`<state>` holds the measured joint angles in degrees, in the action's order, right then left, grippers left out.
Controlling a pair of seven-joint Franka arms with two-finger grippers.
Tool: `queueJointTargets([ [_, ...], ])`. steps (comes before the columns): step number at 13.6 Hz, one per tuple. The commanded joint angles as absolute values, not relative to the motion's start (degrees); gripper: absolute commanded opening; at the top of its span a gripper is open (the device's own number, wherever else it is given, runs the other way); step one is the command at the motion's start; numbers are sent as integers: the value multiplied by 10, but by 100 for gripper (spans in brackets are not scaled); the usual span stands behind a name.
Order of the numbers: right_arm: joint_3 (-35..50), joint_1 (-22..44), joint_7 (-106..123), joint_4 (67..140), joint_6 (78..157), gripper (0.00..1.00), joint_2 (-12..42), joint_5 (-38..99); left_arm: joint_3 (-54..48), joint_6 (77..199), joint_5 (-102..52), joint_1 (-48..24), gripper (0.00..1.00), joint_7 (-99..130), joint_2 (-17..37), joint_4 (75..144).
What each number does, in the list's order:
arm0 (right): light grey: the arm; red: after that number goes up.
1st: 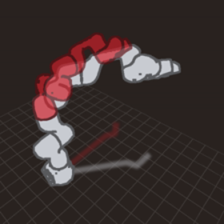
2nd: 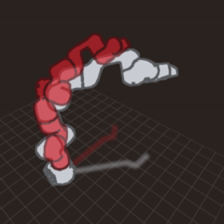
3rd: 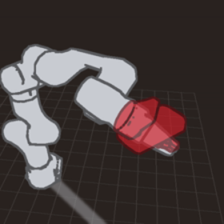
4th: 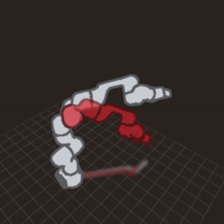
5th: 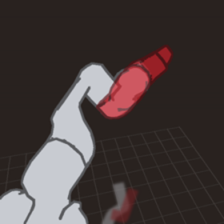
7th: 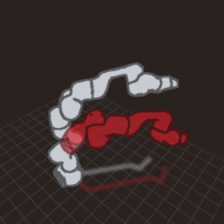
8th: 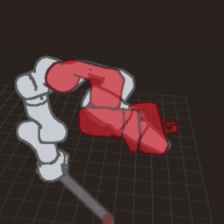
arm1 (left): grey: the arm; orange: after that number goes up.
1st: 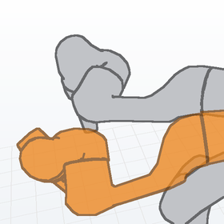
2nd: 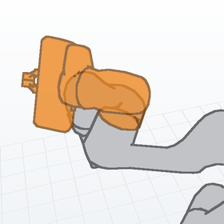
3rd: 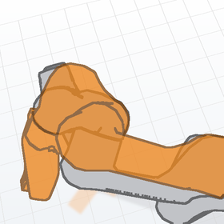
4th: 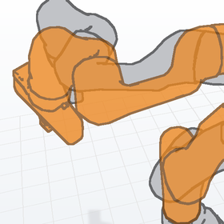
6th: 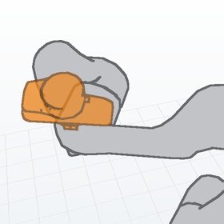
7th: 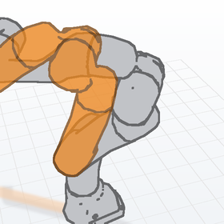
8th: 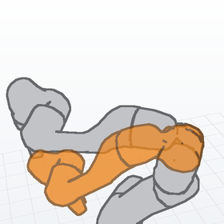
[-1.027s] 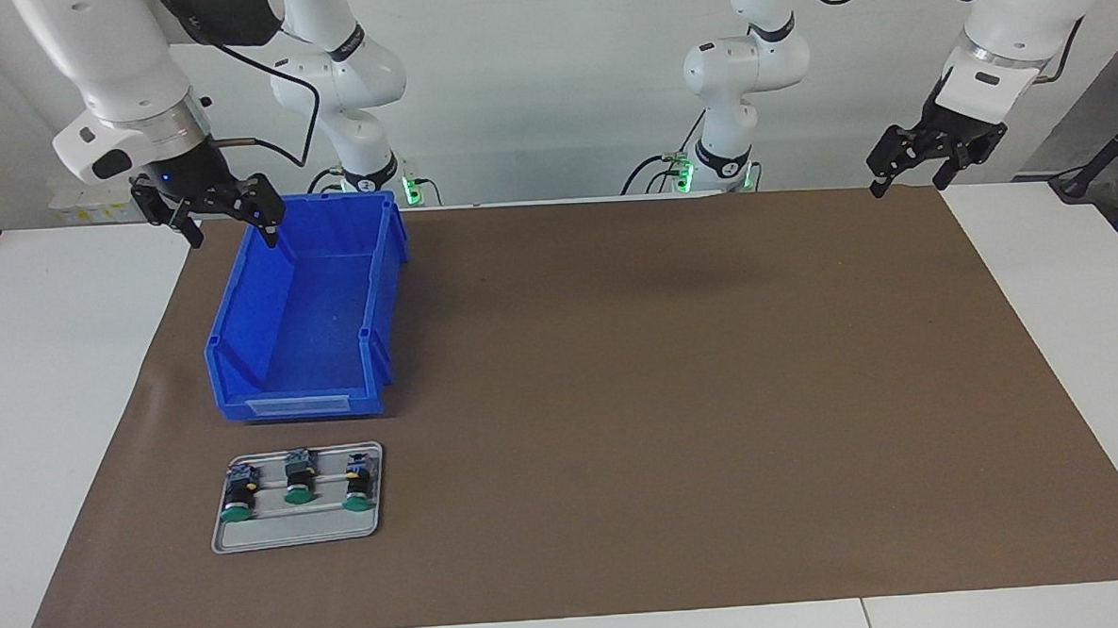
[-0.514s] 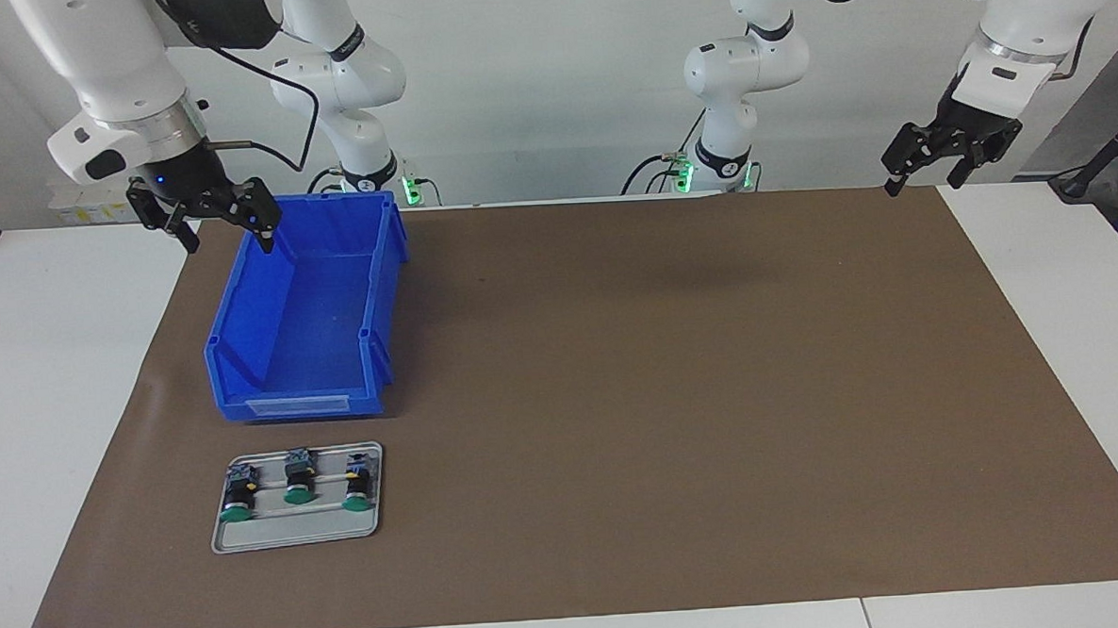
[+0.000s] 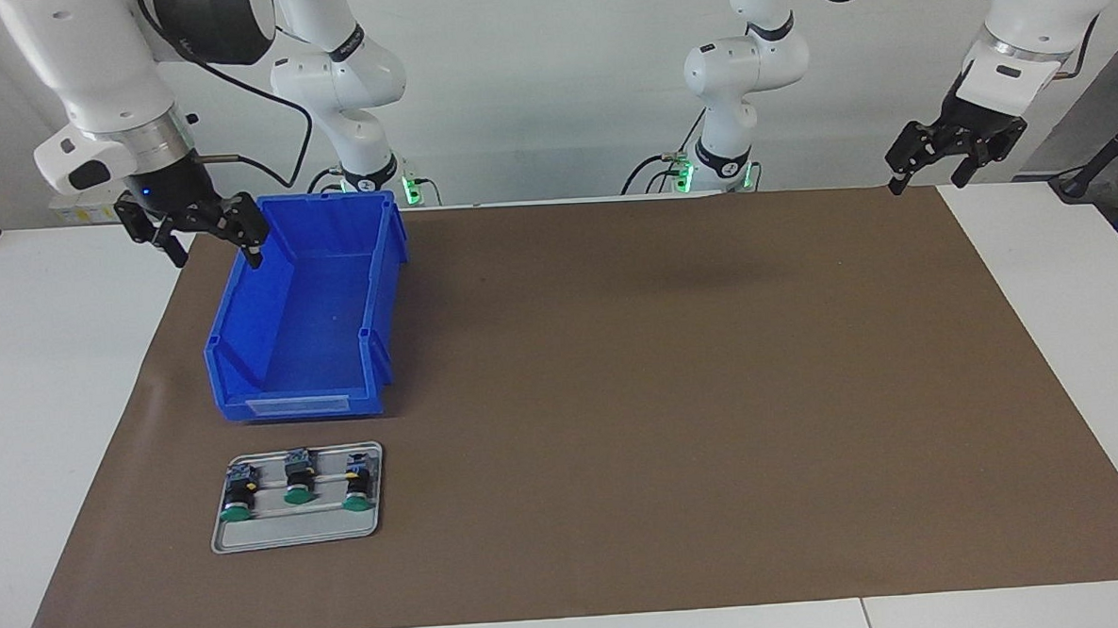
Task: Place and press button with both arms
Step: 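Reach the right gripper to the metal tray of buttons, then grasp one black green-capped button from the tray with the right gripper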
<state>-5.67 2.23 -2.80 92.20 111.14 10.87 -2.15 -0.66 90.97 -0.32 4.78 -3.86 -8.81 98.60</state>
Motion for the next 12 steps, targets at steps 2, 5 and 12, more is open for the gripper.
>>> queueJointTargets([
  [2, -54, 18, 17, 856, 1222, 100, 257, 14, -11, 905, -8, 44, 98, -39, -98, 980],
  [5, -54, 20, 60, 863, 1267, 100, 300, 38, -26, 904, -9, 41, 98, -37, -93, 969],
  [12, -54, 18, 98, 958, 1334, 97, 294, 46, -67, 882, -5, 41, 95, -33, -35, 891],
])
